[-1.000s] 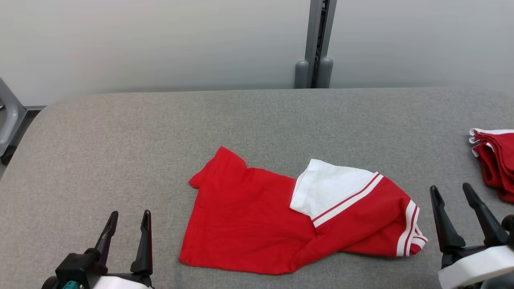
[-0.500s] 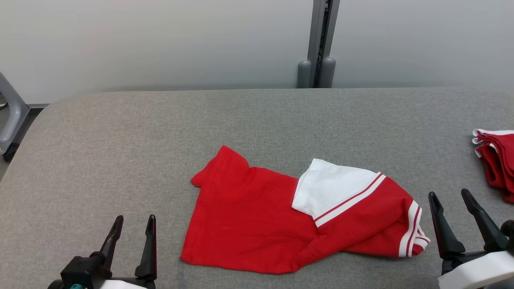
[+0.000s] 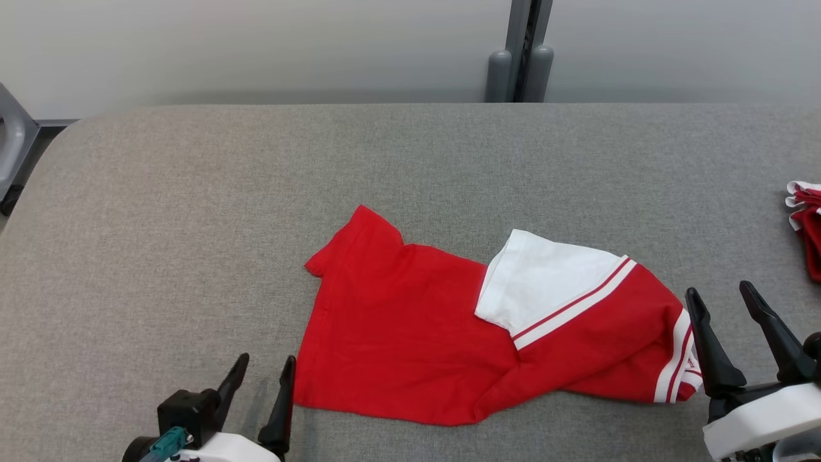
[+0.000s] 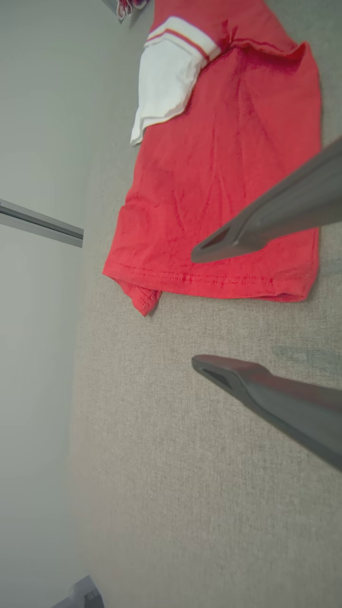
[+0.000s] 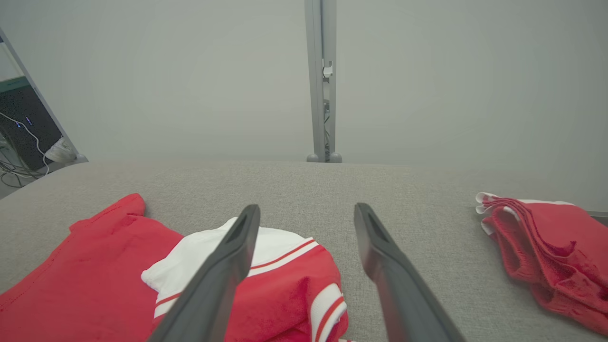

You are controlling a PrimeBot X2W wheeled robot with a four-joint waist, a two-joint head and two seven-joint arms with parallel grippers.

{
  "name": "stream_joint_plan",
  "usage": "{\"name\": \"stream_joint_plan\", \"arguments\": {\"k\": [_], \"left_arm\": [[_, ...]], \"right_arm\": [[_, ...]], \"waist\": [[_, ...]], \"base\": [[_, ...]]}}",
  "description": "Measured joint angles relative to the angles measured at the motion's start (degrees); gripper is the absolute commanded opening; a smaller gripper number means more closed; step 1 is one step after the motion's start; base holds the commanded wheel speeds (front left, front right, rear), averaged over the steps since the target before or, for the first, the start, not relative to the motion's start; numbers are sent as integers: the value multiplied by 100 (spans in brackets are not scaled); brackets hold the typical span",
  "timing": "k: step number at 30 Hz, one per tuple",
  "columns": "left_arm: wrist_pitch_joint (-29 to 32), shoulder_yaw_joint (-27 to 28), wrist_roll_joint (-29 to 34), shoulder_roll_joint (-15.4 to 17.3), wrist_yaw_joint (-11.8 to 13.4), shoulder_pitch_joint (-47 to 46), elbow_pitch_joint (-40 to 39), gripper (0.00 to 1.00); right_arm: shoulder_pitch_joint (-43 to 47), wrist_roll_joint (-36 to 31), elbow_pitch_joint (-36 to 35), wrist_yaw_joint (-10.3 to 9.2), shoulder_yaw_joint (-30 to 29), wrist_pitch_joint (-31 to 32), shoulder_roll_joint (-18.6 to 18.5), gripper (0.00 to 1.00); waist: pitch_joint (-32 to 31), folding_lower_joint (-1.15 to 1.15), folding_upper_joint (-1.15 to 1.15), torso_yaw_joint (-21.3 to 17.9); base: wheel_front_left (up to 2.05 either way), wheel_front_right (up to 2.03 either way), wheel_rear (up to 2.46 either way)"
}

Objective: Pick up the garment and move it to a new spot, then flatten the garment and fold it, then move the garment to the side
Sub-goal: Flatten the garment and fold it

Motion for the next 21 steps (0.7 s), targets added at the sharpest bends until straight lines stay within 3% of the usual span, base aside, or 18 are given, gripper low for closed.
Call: {"name": "stream_joint_plan", "arguments": {"k": [11, 12, 13, 14, 21], "left_arm": [[213, -293, -255, -294, -334, -216, 896, 99], [213, -304, -263, -315, -367, -253, 942, 43], [213, -316, -270, -328, -375, -294, 991, 7], [220, -322, -297, -338, -410, -338, 1043, 0], [166, -389, -304, -375, -505, -598, 1199, 0]], "right_arm": [[-124, 32, 125, 0, 31, 67, -49, 100], [-145, 42, 132, 0, 33, 75, -51, 100], [-175, 45, 148, 0, 38, 86, -52, 100], [-222, 54, 178, 0, 54, 93, -56, 100], [-840, 214, 692, 0, 310, 76, -260, 100]], "waist": [[331, 0, 0, 47], [352, 0, 0, 54], [374, 0, 0, 59], [395, 0, 0, 61], [570, 0, 0, 103]], "base": [[0, 0, 0], [0, 0, 0], [0, 0, 0], [0, 0, 0], [0, 0, 0]]}}
